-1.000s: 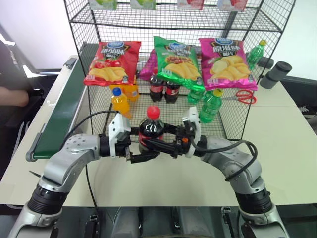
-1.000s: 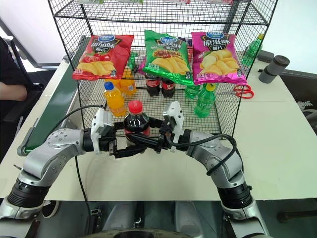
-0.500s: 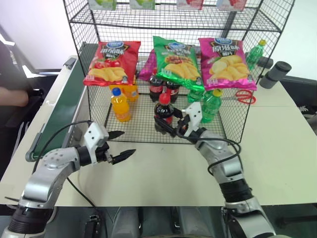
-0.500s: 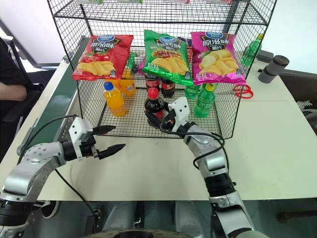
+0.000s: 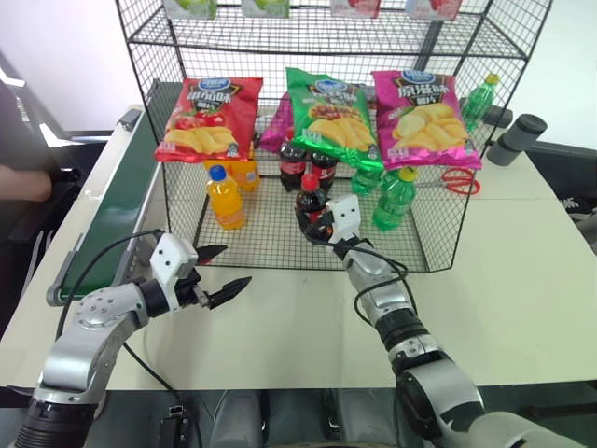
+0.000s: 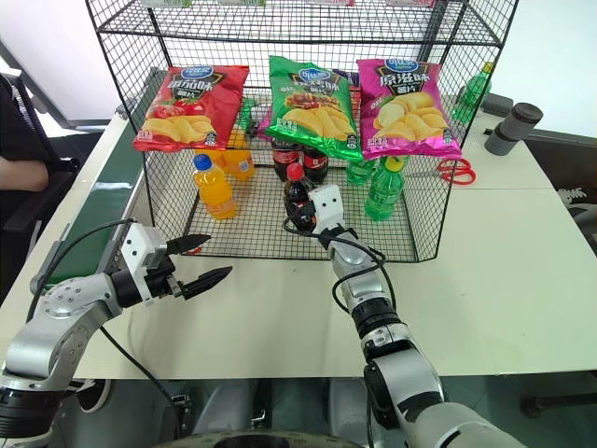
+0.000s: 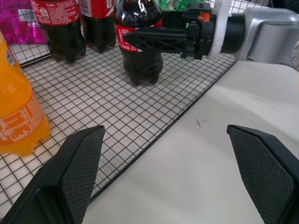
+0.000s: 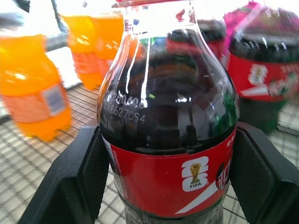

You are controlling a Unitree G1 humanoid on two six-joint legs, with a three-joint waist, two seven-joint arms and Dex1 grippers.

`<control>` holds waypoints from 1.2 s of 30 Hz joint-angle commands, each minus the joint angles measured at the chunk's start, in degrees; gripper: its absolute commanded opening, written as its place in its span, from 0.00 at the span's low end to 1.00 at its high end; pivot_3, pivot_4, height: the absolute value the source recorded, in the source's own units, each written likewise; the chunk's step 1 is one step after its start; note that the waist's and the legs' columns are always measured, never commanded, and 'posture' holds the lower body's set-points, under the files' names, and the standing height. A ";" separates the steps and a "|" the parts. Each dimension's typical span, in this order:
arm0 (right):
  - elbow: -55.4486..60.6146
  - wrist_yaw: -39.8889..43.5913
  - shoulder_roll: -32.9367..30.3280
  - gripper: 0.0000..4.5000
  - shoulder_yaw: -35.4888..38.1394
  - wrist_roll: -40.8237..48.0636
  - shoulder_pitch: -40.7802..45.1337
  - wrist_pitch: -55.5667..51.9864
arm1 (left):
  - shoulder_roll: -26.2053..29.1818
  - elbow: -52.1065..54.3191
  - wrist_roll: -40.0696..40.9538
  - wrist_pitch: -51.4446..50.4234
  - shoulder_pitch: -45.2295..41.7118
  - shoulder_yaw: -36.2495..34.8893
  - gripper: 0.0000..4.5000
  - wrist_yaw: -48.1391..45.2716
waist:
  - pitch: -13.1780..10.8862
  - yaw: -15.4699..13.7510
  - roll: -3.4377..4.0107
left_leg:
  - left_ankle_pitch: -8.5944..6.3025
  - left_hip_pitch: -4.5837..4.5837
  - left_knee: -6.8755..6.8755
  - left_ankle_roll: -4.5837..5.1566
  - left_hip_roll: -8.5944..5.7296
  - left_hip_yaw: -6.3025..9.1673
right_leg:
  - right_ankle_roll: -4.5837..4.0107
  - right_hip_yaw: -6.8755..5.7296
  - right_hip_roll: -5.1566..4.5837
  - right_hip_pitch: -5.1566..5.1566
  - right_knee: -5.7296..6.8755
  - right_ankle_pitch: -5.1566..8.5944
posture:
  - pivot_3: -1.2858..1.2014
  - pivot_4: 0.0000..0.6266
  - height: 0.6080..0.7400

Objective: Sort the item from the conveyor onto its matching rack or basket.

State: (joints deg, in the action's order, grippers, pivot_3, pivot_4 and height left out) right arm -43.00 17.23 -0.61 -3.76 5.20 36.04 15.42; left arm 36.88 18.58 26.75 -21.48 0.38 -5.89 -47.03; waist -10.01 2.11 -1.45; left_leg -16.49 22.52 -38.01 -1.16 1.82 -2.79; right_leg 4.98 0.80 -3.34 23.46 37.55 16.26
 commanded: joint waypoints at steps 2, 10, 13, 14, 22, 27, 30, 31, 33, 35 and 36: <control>-3.16 -0.46 0.48 0.66 1.49 -0.54 3.37 4.68 | -0.35 2.30 0.51 0.41 -0.75 -0.72 0.99 0.42 | 0.00 0.48 0.00 | 0.00 -0.01 0.00 0.00 0.00 0.00 | 0.00 0.00 -0.01 -0.01 0.02 0.00 | 0.52 0.24 1.00; -4.79 2.34 0.80 0.99 2.79 0.20 4.09 5.45 | -0.72 2.24 0.43 0.21 -1.33 -0.46 1.00 0.54 | 0.00 0.58 0.01 | 0.00 -0.04 0.00 -0.01 0.01 0.00 | 0.00 0.00 -0.01 0.01 0.10 0.00 | 0.52 0.24 1.00; -3.31 3.59 0.66 0.99 2.34 -0.21 3.54 6.05 | -0.75 2.32 0.59 0.04 -1.45 -0.36 1.00 0.55 | 0.00 0.58 0.01 | 0.00 -0.06 0.00 -0.01 0.01 0.00 | 0.00 0.01 -0.02 0.01 0.11 0.00 | 0.52 0.24 1.00; -2.41 3.91 0.31 0.99 1.84 -0.83 3.06 6.35 | -0.74 2.36 0.63 -0.03 -1.45 -0.34 1.00 0.54 | 0.00 0.58 0.01 | 0.00 -0.06 0.00 -0.02 0.01 0.00 | 0.00 0.00 -0.02 0.01 0.11 0.00 | 0.52 0.24 1.00; 12.65 8.59 -4.85 0.99 1.69 0.44 -4.78 2.97 | -0.69 2.91 1.23 -0.61 -0.87 -0.80 1.00 0.63 | 0.00 0.39 0.01 | 0.00 -0.05 0.01 -0.02 -0.01 0.01 | 0.00 0.00 -0.09 0.00 0.10 0.00 | 0.52 0.24 1.00; 27.01 14.12 -12.06 0.99 2.00 2.71 -11.80 -4.53 | -0.58 2.99 1.37 -0.73 -0.26 -1.22 1.00 0.67 | 0.01 0.40 0.02 | 0.00 -0.05 0.01 -0.02 -0.01 0.01 | 0.00 0.01 -0.12 0.00 0.10 0.00 | 0.52 0.24 1.00; 37.14 19.72 -18.90 0.99 3.60 6.76 -17.32 -10.80 | -0.21 2.37 1.32 -0.85 -0.32 -1.88 1.00 0.79 | 0.01 0.33 0.03 | 0.00 -0.06 0.01 -0.01 -0.01 0.02 | -0.01 0.00 -0.12 -0.01 0.10 0.00 | 0.52 0.24 1.00; 40.34 21.66 -21.16 0.99 4.31 8.55 -19.02 -12.94 | 0.00 2.16 1.31 -0.85 -0.32 -2.15 1.00 0.75 | 0.01 0.19 0.03 | 0.00 -0.06 0.01 -0.01 -0.01 0.02 | -0.01 0.00 -0.12 -0.01 0.09 0.01 | 0.52 0.24 1.00; 45.69 24.42 -25.26 0.99 6.18 12.22 -22.00 -17.22 | 0.46 1.71 1.36 -1.02 -0.19 -2.90 1.00 0.77 | 0.01 0.14 0.03 | -0.01 -0.05 0.02 0.00 -0.01 0.03 | -0.01 0.00 -0.12 -0.04 0.05 0.00 | 0.52 0.24 1.00; 50.08 26.82 -29.44 0.99 9.00 15.95 -24.94 -21.39 | 1.15 1.25 1.48 -1.39 0.08 -3.71 1.00 0.74 | 0.01 0.24 0.04 | 0.00 -0.07 0.02 0.00 -0.01 0.02 | -0.01 0.01 -0.12 -0.05 0.04 0.00 | 0.52 0.24 1.00; 52.24 28.63 -32.14 0.99 10.83 17.81 -27.04 -23.16 | 1.51 1.00 1.71 -1.46 0.35 -4.40 1.00 0.51 | 0.01 0.19 0.06 | 0.00 -0.09 0.01 0.00 0.00 0.02 | -0.01 0.00 -0.11 -0.08 0.04 0.01 | 0.52 0.24 1.00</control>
State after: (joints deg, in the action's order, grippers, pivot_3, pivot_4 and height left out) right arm 4.66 43.65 -30.91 3.93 19.57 9.94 -5.64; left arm 37.62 19.06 27.66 -23.13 0.32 -8.03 -46.13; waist -10.00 2.30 -1.39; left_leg -16.49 22.41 -37.99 -1.16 1.82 -2.76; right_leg 4.97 0.80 -3.45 23.37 37.59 16.27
